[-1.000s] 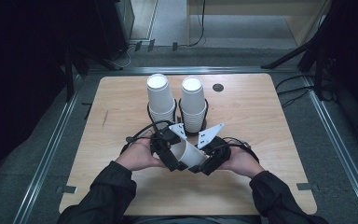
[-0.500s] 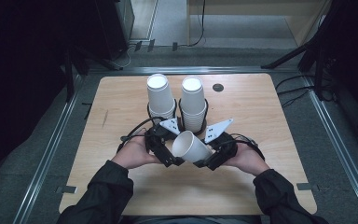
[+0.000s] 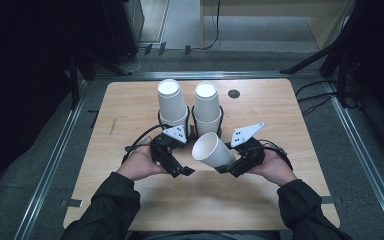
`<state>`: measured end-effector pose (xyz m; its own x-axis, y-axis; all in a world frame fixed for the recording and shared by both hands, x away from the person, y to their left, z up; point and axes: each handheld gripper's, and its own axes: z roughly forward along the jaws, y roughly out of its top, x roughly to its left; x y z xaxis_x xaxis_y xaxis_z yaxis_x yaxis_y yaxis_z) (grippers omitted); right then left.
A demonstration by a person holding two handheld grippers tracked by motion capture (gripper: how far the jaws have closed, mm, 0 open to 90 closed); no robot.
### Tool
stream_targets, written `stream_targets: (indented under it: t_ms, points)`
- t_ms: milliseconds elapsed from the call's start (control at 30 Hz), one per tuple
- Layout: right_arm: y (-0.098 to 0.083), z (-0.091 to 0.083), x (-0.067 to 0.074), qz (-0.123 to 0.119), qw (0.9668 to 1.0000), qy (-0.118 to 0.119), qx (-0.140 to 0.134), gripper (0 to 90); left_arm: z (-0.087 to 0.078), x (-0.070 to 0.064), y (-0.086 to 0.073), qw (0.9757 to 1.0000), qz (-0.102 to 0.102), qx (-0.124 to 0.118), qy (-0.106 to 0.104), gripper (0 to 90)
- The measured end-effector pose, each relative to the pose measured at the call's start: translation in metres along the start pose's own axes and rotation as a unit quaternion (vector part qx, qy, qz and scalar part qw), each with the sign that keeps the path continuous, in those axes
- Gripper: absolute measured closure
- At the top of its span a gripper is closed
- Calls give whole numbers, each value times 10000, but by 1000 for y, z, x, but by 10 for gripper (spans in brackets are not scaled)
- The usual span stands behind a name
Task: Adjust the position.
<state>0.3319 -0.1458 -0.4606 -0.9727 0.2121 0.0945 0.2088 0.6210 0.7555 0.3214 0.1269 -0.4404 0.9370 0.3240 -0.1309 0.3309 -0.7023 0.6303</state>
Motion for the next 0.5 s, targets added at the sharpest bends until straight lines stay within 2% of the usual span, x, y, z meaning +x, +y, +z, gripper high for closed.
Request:
stream_targets:
  t_ms: [267, 500]
  points:
    - [-1, -11, -3, 110, 9996, -68, -243, 217, -1, 0, -4, 9989, -83, -440, 105, 13]
    - [0, -15, -4, 171, 9989, -28, -429, 216, 2, -5, -1, 9976, -112, -670, 107, 13]
